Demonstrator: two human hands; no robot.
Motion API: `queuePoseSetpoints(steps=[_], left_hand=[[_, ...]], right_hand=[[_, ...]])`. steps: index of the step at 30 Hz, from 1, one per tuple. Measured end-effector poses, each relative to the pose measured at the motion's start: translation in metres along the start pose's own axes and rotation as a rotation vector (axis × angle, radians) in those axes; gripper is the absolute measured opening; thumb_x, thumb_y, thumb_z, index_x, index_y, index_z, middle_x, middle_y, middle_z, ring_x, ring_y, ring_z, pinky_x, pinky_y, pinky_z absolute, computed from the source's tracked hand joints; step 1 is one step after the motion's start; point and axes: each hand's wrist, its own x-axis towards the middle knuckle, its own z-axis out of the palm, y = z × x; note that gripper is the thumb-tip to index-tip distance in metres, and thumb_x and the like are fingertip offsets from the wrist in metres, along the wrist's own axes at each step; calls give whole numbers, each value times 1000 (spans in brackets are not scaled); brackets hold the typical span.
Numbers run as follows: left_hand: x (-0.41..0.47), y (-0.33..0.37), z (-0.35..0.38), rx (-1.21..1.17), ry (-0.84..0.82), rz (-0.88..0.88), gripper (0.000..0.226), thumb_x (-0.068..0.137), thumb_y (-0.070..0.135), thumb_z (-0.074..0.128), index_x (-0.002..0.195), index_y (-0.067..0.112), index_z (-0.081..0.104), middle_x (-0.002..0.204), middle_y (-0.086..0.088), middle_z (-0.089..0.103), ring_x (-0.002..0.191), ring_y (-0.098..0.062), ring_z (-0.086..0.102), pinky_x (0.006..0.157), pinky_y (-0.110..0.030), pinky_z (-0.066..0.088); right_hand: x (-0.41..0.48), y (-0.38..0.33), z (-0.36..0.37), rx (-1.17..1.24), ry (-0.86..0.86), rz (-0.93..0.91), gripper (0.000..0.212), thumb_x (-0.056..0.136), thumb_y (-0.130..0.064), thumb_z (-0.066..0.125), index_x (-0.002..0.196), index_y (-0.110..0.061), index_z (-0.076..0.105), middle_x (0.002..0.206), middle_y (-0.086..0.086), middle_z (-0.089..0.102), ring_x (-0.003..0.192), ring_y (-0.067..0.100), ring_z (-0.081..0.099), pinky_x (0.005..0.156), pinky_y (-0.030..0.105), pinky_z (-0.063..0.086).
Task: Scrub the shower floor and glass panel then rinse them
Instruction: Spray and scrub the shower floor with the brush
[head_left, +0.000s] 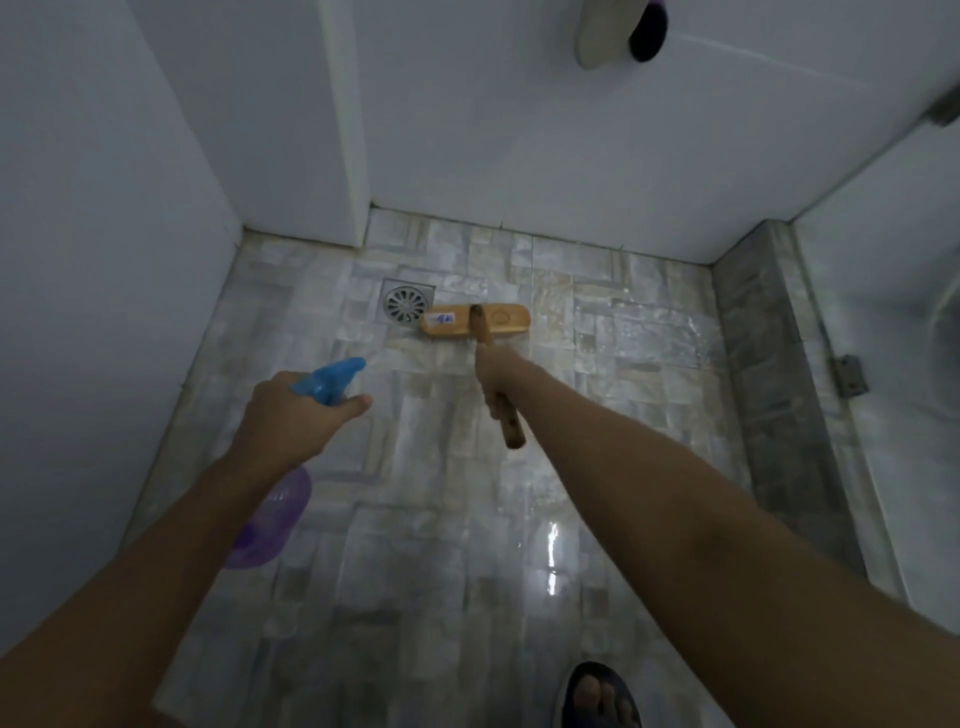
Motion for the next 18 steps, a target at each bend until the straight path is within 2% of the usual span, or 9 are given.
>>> queuePoseSetpoints(steps=[1, 3, 5, 7, 9, 11, 14, 18], left_hand=[[-1, 1, -1, -7, 0, 9, 44, 74, 46, 85, 76, 5, 69, 61, -11, 66, 50, -22, 60, 56, -32, 51], [-2, 1, -2, 2, -23, 29, 42, 74, 45, 84, 75, 5, 71, 66, -10, 71, 50, -21, 61, 58, -36, 56], [-1, 2, -1, 7, -44, 40, 38, 75, 44, 84, 73, 8, 73, 69, -8, 73, 51, -19, 62, 63, -38, 59], [0, 5, 2, 13, -50, 45, 33, 76, 41, 84, 71, 11, 73, 68, -6, 74, 50, -17, 61, 67, -38, 59], [-2, 10, 6, 12, -74, 69, 23, 78, 38, 83, 71, 21, 71, 70, -7, 74, 50, -16, 60, 65, -34, 58], [-2, 14, 11, 9, -93, 81, 16, 80, 36, 82, 74, 29, 69, 73, -8, 74, 50, -15, 60, 59, -29, 55], [-2, 15, 18, 7, -118, 44, 29, 80, 37, 83, 85, 10, 74, 75, -11, 74, 48, -14, 60, 49, -24, 49], [-2, 14, 22, 32, -139, 28, 34, 80, 37, 82, 89, 5, 73, 78, -12, 74, 48, -15, 60, 47, -23, 48]], right_hand=[[0, -5, -1, -2, -13, 17, 32, 107, -14, 33, 132, 0, 47, 71, 15, 52, 51, 27, 50, 39, 28, 45], [-12, 3, 6, 13, -33, 29, 33, 108, -16, 34, 135, -3, 46, 74, 17, 54, 54, 31, 53, 41, 35, 52], [-33, 30, 25, 27, -10, 12, 40, 109, -36, 33, 127, -4, 48, 83, 18, 57, 60, 31, 57, 49, 39, 55], [-55, 69, 46, 81, 6, 7, 50, 106, -52, 31, 123, -9, 51, 93, 15, 59, 64, 29, 59, 47, 34, 49], [-82, 109, 66, 32, -12, -1, 52, 108, -50, 30, 124, -8, 55, 103, 13, 62, 74, 25, 60, 52, 32, 47], [-106, 140, 87, 17, -60, 20, 49, 110, -45, 29, 121, -6, 57, 114, 16, 63, 85, 21, 56, 66, 30, 48], [-128, 163, 116, 126, -133, 117, 40, 108, -50, 28, 97, -17, 49, 109, 14, 59, 92, 27, 58, 90, 43, 56], [-118, 138, 112, 258, -112, 171, 44, 106, -53, 29, 90, -16, 48, 95, 16, 58, 82, 30, 59, 89, 52, 58]])
